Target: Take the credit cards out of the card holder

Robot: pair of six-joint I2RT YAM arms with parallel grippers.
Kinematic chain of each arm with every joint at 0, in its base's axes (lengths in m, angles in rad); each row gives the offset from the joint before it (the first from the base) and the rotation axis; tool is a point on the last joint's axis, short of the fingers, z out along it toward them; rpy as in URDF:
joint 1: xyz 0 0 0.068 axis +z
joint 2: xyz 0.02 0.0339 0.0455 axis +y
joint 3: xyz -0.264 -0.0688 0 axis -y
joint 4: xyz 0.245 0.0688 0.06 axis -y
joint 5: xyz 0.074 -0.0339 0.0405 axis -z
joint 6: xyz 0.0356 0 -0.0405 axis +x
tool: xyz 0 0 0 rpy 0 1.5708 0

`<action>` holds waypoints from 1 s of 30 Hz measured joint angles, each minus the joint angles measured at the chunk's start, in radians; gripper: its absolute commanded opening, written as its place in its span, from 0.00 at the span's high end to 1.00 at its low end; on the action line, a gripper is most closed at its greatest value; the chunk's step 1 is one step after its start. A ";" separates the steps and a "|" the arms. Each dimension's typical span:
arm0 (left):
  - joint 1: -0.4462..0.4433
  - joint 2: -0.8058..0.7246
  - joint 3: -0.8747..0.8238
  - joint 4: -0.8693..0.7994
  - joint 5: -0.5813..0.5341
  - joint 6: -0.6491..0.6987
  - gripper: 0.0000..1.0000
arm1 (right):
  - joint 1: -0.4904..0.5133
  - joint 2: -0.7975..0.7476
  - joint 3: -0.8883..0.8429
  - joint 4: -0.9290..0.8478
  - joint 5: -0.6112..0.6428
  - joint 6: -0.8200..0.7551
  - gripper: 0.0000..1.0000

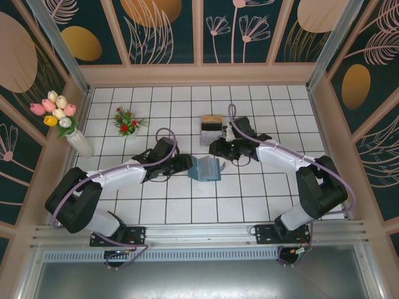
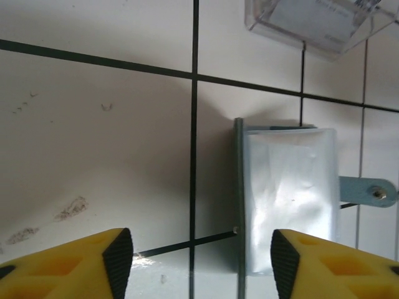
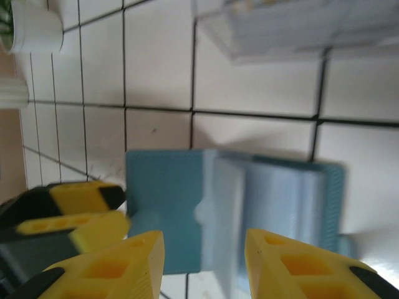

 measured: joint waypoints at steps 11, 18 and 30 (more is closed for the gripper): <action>0.000 0.012 -0.011 0.000 -0.051 -0.004 0.54 | 0.063 0.096 -0.006 0.003 0.058 0.097 0.60; 0.000 0.051 -0.012 0.000 -0.056 -0.002 0.64 | 0.057 0.138 -0.007 -0.026 0.117 0.111 0.58; 0.000 0.071 -0.012 0.000 -0.057 0.000 0.71 | 0.050 0.166 -0.007 -0.047 0.166 0.114 0.48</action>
